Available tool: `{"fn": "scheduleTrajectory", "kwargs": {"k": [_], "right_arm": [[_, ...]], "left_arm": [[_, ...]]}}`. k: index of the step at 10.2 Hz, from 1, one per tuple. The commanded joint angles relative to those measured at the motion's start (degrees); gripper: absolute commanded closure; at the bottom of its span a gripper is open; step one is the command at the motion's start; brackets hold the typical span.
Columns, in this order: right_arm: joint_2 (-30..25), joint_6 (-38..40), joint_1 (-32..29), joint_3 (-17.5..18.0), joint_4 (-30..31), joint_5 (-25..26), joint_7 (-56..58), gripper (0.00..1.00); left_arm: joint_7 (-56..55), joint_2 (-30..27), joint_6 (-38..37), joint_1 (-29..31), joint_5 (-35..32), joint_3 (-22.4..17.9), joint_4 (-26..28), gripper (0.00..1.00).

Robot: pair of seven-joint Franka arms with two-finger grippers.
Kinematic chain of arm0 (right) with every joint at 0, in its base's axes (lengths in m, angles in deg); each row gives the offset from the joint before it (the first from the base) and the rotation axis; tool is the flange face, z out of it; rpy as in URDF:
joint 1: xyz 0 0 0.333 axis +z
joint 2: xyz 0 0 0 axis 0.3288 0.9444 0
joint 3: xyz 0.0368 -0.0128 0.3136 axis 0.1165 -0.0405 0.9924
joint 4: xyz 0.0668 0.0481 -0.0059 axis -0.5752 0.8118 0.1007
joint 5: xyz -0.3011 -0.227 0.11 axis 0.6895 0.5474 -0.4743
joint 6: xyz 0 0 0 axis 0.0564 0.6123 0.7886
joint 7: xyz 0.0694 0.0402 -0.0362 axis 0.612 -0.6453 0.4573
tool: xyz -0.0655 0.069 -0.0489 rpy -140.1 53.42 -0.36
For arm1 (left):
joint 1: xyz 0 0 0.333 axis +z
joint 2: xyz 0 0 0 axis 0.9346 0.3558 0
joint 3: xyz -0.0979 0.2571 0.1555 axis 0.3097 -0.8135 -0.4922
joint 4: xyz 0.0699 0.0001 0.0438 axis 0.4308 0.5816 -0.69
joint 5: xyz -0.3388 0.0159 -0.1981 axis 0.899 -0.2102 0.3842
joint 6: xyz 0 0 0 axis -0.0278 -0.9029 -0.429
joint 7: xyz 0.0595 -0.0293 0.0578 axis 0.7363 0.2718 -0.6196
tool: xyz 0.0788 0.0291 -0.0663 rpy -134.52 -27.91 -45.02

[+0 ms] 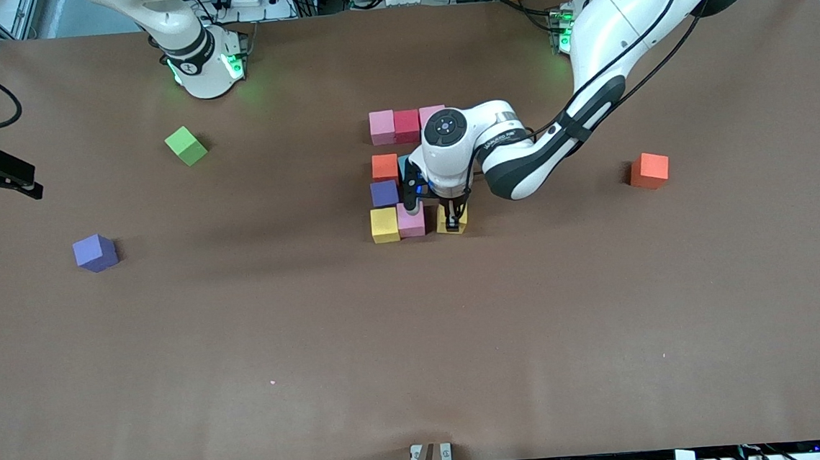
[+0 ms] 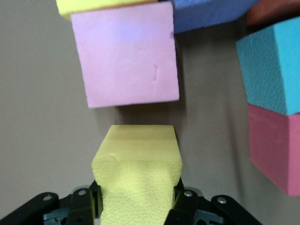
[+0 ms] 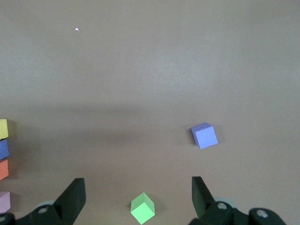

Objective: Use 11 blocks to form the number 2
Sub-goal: 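Lower the yellow cube beside the pink cube with the left gripper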

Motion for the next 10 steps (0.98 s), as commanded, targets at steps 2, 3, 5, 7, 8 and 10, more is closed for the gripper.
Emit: {"fn": "scheduleTrajectory", "kwargs": {"k": [2, 3, 5, 7, 8, 10], "right_arm": [[-0.23, -0.11, 0.34, -0.08, 0.11, 0.86, -0.19, 0.0], [-0.23, -0.1, 0.34, -0.08, 0.11, 0.86, -0.19, 0.0], [-0.23, -0.1, 0.34, -0.08, 0.11, 0.86, -0.19, 0.0], [-0.23, -0.1, 0.34, -0.08, 0.11, 0.86, -0.19, 0.0], [-0.23, -0.1, 0.34, -0.08, 0.11, 0.86, -0.19, 0.0], [-0.23, -0.1, 0.34, -0.08, 0.11, 0.86, -0.19, 0.0]], "left_arm": [[1.59, 1.07, -0.89, -5.36, 3.53, -3.32, -3.91, 0.63], [1.59, 1.07, -0.89, -7.2, 4.76, -5.06, -4.87, 0.63], [1.59, 1.07, -0.8, -7.93, 5.56, -5.96, -5.14, 0.63], [1.59, 1.07, -0.8, -7.93, 5.47, -5.96, -5.06, 0.63], [1.59, 1.16, -0.89, -7.93, 5.56, -6.05, -5.06, 0.62], [1.42, 1.33, -0.89, -8.8, 5.74, -6.75, -5.14, 0.59]]}}
